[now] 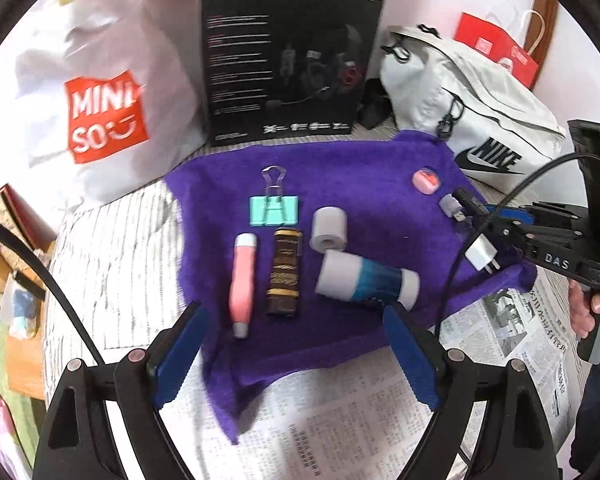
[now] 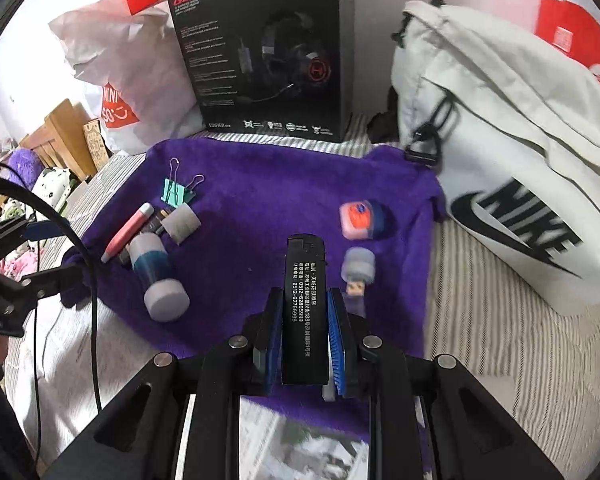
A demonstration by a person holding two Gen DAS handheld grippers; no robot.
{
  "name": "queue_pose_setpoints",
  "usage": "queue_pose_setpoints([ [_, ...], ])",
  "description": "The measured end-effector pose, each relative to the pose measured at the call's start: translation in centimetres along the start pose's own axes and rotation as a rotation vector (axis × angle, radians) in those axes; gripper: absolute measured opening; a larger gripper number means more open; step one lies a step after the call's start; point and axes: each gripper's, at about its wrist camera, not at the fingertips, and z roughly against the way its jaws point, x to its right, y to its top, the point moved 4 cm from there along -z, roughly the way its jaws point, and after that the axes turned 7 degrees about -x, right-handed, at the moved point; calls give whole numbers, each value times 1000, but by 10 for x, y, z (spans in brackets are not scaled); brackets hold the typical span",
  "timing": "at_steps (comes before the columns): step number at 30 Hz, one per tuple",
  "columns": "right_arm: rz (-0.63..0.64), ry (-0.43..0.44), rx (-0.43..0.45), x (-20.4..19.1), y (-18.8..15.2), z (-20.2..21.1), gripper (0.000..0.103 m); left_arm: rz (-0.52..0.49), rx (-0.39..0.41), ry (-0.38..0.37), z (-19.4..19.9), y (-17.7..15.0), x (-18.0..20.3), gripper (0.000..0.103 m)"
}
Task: Organize rigid objects
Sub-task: 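Lower the black box onto the towel beside the lip balm and open the right tool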
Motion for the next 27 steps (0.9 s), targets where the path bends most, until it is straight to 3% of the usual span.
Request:
queue_pose_setpoints([
  [9,29,-23,-31,-14,22,-32,21,51,-5,23,-2,-5,-23,89],
  [27,22,-58,-94,-8,25,-71,22,38,-1,11,-2,0,-19,89],
])
